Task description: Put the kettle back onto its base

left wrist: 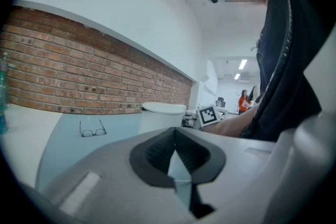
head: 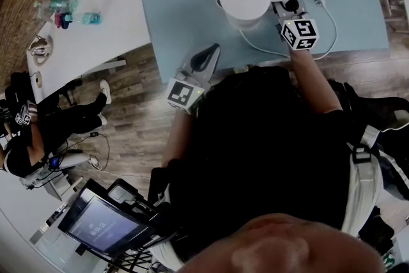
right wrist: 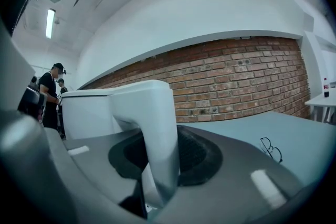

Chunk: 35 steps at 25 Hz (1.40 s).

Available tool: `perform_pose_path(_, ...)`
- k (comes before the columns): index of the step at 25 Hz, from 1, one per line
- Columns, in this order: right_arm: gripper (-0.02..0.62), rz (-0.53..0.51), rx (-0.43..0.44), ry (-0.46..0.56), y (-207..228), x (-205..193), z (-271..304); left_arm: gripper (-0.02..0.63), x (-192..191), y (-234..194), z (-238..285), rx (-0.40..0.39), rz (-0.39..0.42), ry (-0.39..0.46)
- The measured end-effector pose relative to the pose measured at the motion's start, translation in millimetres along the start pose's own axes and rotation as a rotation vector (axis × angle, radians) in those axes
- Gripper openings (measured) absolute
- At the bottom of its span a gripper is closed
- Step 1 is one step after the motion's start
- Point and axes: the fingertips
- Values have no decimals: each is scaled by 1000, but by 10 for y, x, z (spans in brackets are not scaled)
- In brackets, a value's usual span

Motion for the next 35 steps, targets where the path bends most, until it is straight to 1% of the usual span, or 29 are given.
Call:
perform_pose_path(3, 103, -31, 12, -60, 4, -82, -42, 2, 7, 48, -84, 7, 7, 14)
perform_pose_path(5, 132, -47, 9, -90, -3, -115, -120, 2, 16, 97, -168, 12, 9, 23)
perform_pose_path(6, 140, -52, -2, -102, -1, -128, -160, 2, 22, 108, -215, 15, 6, 27)
perform_pose_path(7, 161, -53, -18, -111, 4, -139, -198, 2, 28, 104, -264, 18, 3, 32)
perform_pose_path(8, 173, -50, -35, -115, 3, -147, -235, 2, 28, 90, -317, 21, -1, 37)
perform_pose_path(11, 173, -37, -71, -116, -72, -167, -345, 2, -14, 54, -497, 20, 0, 34)
perform_pose_path(13, 190, -34, -94, -114, -134, -170, -457, 2, -38, 80, -623, 13, -1, 28)
perform_pose_path(16, 189, -28, -127, -101, -253, -153, -640, 2, -38, 117, -839, 15, -9, 40)
perform_pose_path(20, 158, -44, -111, -85, -665, -134, -774, 2, -149, 132, -1189, 2, -5, 32)
perform_pose_path(22, 144, -51, -96, -72, -952, -135, -838, 2, -234, 144, -1384, -11, -29, 22)
perform_pose_path(24, 132, -55, -69, -60, -1275, -177, -924, 2, -345, 192, -1584, -25, -46, 14)
perform_pose_path(28, 92, -53, 9, -42, -1925, -251, -1111, 2, -517, 310, -1913, -56, -51, 11)
perform_pose_path(30, 81, -68, 36, -40, -2215, -217, -1262, 2, -602, 385, -2033, -84, -73, 9)
perform_pose_path(32, 57, -83, 53, -37, -2466, -166, -1433, 2, -690, 477, -2137, -109, -110, 7)
perform_pose_path(33, 38, -90, 62, -34, -2574, -143, -1512, 2, -719, 531, -2182, -121, -130, 7)
perform_pose_path(35, 23, -100, 73, -31, -2750, -110, -1666, 2, -736, 674, -2260, -149, -153, -5)
Point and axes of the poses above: the fingertips, and each gripper's own axes: z forward along the fingers, y to its right, x out of its top, and after that the axes turned 11 degrees about x, right-handed
